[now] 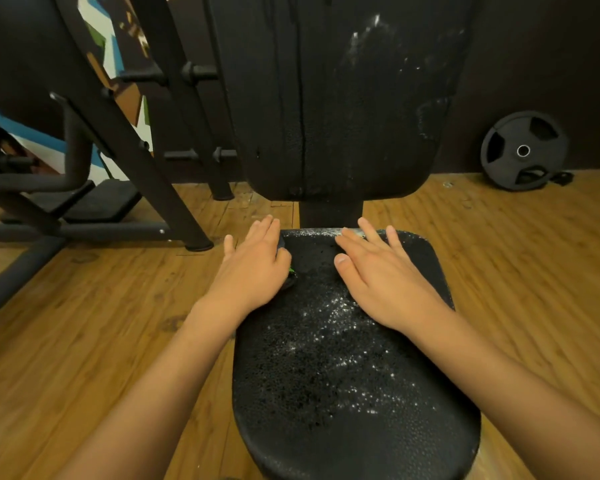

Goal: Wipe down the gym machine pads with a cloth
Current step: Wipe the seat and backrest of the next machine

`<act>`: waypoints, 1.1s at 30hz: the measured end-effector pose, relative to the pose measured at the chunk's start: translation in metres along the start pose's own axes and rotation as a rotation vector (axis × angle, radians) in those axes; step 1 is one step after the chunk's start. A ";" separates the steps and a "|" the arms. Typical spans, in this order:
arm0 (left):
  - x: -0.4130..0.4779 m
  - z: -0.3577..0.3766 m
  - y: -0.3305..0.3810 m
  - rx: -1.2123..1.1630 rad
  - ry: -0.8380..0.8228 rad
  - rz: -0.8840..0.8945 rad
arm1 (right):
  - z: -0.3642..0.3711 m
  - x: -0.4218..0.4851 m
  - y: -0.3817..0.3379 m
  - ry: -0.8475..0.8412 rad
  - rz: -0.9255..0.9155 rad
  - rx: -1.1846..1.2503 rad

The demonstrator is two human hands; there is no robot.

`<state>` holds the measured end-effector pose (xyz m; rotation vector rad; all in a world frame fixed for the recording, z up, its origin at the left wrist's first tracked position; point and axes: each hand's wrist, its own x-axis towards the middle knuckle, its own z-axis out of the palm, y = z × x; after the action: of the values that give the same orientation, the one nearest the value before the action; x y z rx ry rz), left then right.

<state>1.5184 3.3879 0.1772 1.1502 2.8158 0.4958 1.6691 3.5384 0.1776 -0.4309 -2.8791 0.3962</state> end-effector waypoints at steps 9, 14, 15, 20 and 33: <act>0.012 -0.020 -0.009 0.012 -0.119 0.073 | 0.000 -0.005 -0.003 -0.007 0.001 -0.070; 0.009 -0.004 -0.002 -0.019 -0.020 0.029 | 0.001 -0.002 -0.001 -0.035 0.009 -0.082; 0.007 0.000 -0.003 -0.043 -0.001 0.022 | 0.002 -0.002 -0.001 -0.047 0.007 -0.078; 0.002 0.003 -0.003 -0.074 0.033 0.005 | 0.004 -0.001 -0.001 -0.050 0.006 -0.054; 0.008 0.001 -0.008 -0.104 0.009 0.031 | 0.009 0.004 0.005 -0.015 -0.009 -0.051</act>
<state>1.5075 3.3878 0.1746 1.1763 2.7469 0.6434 1.6648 3.5421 0.1683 -0.4244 -2.9102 0.3270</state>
